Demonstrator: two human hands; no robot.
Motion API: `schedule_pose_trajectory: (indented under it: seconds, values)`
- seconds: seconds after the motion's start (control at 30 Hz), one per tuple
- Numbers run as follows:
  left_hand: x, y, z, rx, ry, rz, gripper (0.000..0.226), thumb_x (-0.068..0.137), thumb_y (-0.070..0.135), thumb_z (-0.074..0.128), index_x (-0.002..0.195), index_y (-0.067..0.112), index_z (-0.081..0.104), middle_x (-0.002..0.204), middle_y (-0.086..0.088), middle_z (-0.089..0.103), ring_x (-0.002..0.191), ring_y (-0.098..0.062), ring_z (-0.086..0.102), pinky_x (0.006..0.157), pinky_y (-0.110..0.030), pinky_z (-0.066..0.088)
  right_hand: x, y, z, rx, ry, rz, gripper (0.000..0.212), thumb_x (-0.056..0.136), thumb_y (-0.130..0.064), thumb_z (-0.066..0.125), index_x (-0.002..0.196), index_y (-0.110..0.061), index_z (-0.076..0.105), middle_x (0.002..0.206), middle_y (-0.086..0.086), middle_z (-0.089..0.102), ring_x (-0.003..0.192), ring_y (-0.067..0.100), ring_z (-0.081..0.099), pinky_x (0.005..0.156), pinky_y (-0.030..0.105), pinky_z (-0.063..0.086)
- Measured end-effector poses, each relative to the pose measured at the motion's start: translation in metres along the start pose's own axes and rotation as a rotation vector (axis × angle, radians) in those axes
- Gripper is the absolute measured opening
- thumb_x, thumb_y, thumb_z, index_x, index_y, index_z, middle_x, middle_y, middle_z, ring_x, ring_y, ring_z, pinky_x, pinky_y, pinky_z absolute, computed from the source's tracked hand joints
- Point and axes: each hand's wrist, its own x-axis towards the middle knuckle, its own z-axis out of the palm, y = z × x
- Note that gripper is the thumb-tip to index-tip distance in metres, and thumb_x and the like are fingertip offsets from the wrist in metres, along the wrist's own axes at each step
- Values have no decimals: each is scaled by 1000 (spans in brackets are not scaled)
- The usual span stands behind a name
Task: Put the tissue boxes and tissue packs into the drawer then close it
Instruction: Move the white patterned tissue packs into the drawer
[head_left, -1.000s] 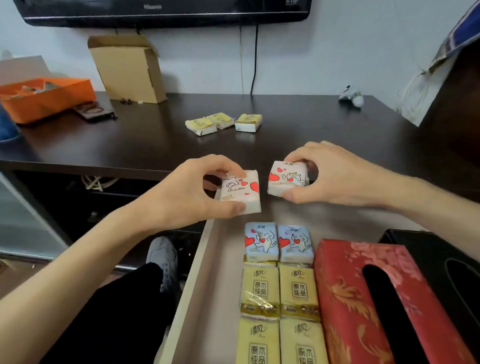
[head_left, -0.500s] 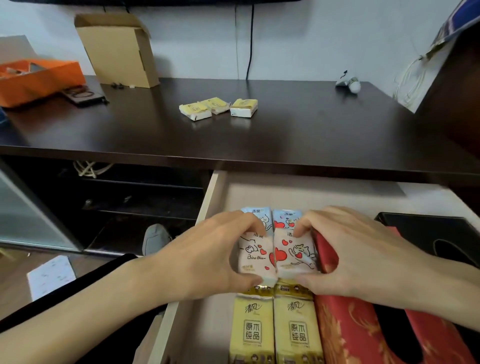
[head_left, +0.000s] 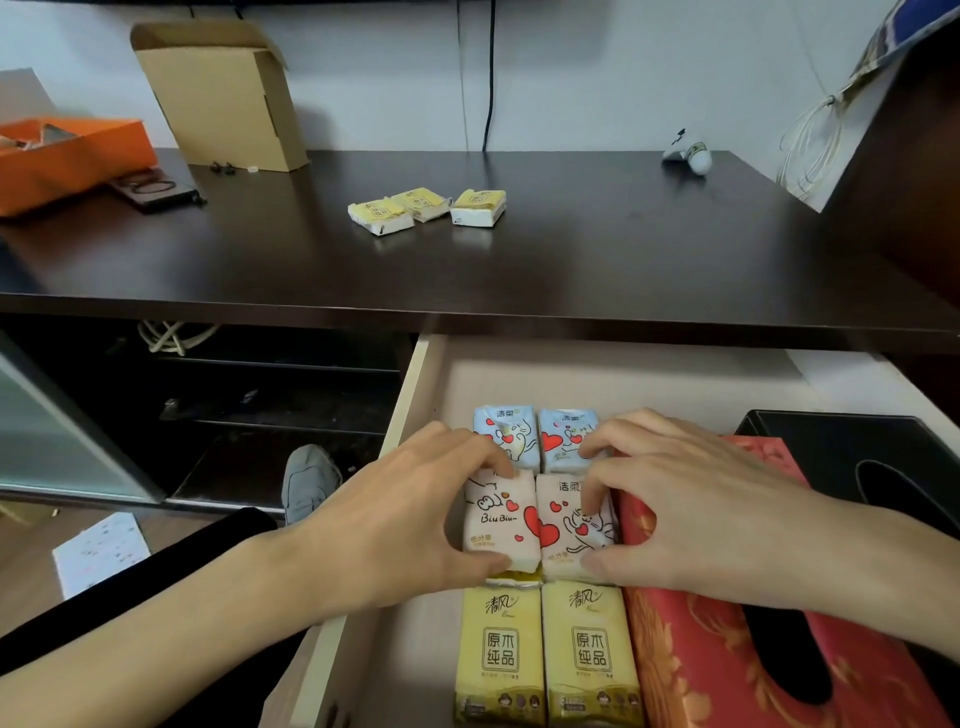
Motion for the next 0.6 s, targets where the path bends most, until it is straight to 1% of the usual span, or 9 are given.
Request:
schedule_pose_trajectory:
  seconds: [0.07,0.13,0.2,0.23,0.3,0.37,0.43,0.5,0.6]
  values:
    - [1,-2,2,20,1,19,63,71,62,72,125,45,44,106,43,36,114,9,40,89,-19,50,1,1,2,27,-22,13,50,78,-80,51,111,-45,66,138,-29,36,119,-13,17,88,21,22]
    - [2,-3,4,43,4,38,65,71,63,72,126,43,45,109,39,40,113,8,40,87,-14,46,0,1,3,29,-20,3,47,82,-77,51,113,-45,66,141,-28,36,124,-12,17,90,22,23]
    - [3,-5,7,100,-13,64,67,71,66,72,128,41,46,120,31,46,112,6,40,83,-9,39,-1,1,2,26,17,-12,41,86,-72,53,113,-45,66,139,-30,39,127,-11,20,93,21,26]
    - [4,-6,7,136,-32,77,68,72,68,70,130,40,46,126,27,47,112,5,40,82,-8,37,0,1,1,35,43,-17,36,87,-69,55,110,-45,67,135,-31,42,127,-11,25,93,20,29]
    - [5,-7,8,177,-51,98,70,73,73,65,131,39,46,130,24,45,113,4,40,85,-12,41,2,1,-4,83,115,-23,24,88,-62,58,99,-43,67,123,-30,53,123,-6,40,94,24,39]
    - [6,-5,5,164,-30,100,67,74,78,58,128,39,49,127,24,45,112,3,42,86,-20,48,8,1,-12,178,198,-20,17,87,-55,60,90,-41,68,109,-24,64,111,-1,55,92,34,48]
    - [9,-2,-5,129,27,85,58,79,79,51,122,39,54,121,25,47,111,2,46,84,-27,51,19,3,-23,300,299,-14,11,87,-45,65,86,-38,72,99,-21,70,100,2,64,86,36,53]
    - [16,-3,-22,97,108,56,46,85,73,47,113,39,57,115,25,52,109,1,52,83,-30,51,36,7,-35,460,379,-25,8,89,-31,69,84,-33,75,94,-19,74,94,3,69,82,30,54]
    - [36,-18,-49,-9,261,-1,27,88,56,53,103,35,62,104,20,62,102,-3,58,78,-27,48,77,13,-54,639,465,-26,15,91,-16,70,87,-28,77,89,-15,77,89,1,71,75,15,50]
